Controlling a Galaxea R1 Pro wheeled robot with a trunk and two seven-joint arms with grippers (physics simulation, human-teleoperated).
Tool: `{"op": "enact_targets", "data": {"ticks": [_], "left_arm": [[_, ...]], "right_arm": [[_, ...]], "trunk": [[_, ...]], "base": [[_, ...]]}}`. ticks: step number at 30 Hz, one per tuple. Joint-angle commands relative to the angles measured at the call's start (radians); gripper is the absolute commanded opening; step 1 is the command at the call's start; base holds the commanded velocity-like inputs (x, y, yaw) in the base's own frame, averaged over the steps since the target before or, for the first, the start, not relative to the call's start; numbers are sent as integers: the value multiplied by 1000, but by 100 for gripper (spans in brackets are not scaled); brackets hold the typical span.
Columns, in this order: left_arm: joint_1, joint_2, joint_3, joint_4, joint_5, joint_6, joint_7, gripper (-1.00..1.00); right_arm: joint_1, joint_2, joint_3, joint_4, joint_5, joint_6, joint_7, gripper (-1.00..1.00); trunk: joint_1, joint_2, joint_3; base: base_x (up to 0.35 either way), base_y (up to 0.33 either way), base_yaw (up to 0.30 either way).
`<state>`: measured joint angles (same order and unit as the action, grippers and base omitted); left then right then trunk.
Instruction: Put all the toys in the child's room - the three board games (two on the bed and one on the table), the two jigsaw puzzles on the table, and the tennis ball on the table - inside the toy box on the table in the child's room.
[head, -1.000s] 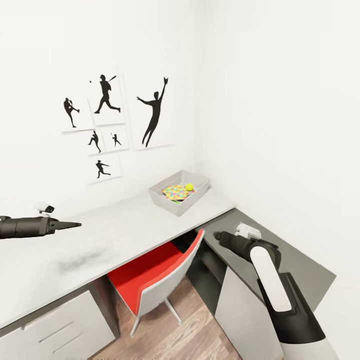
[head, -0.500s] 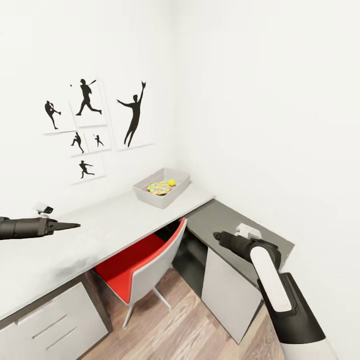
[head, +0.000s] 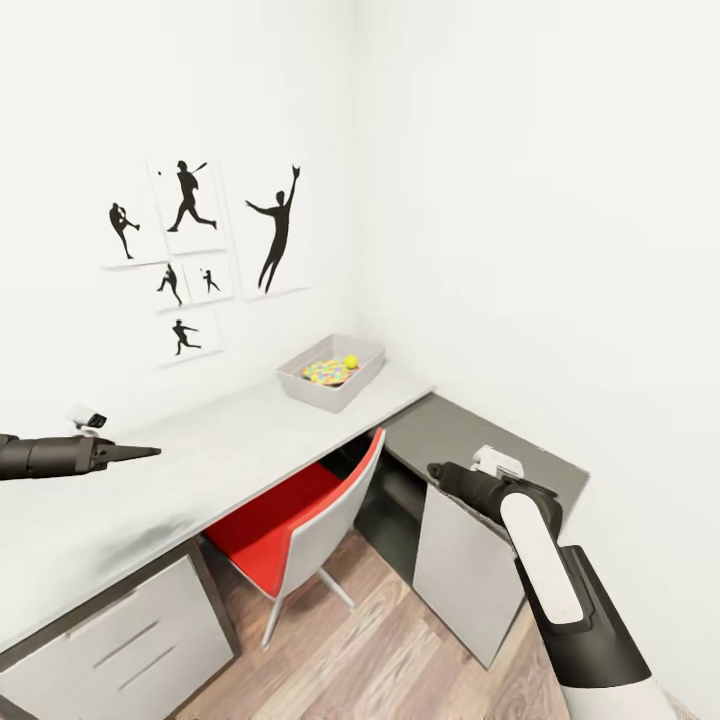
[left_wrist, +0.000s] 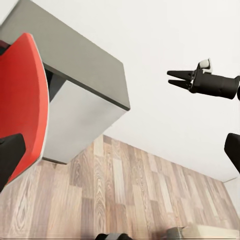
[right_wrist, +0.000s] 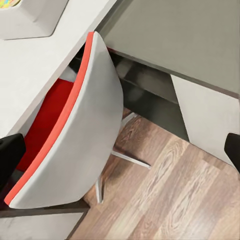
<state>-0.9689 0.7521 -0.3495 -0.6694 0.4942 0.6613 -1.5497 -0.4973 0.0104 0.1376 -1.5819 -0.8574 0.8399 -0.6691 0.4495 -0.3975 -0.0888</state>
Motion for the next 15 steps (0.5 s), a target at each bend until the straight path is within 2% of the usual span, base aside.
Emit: {"op": "enact_targets", "data": {"ticks": [1, 8, 15], "left_arm": [[-1, 2, -6, 1, 6, 11, -3, 100], [2, 1, -6, 1, 6, 11, -3, 100], [4, 1, -6, 1, 6, 11, -3, 100]], "right_arm": [[-1, 0, 0, -1, -9, 2, -10, 100], [0, 0, 0, 0, -9, 0, -10, 100], [14, 0, 0, 0, -9, -9, -6, 100]], "trunk": [[0, -3, -2], [0, -3, 6], [0, -3, 15]], "base": [[-163, 221, -99], [-162, 192, -178], [-77, 78, -200]]}}
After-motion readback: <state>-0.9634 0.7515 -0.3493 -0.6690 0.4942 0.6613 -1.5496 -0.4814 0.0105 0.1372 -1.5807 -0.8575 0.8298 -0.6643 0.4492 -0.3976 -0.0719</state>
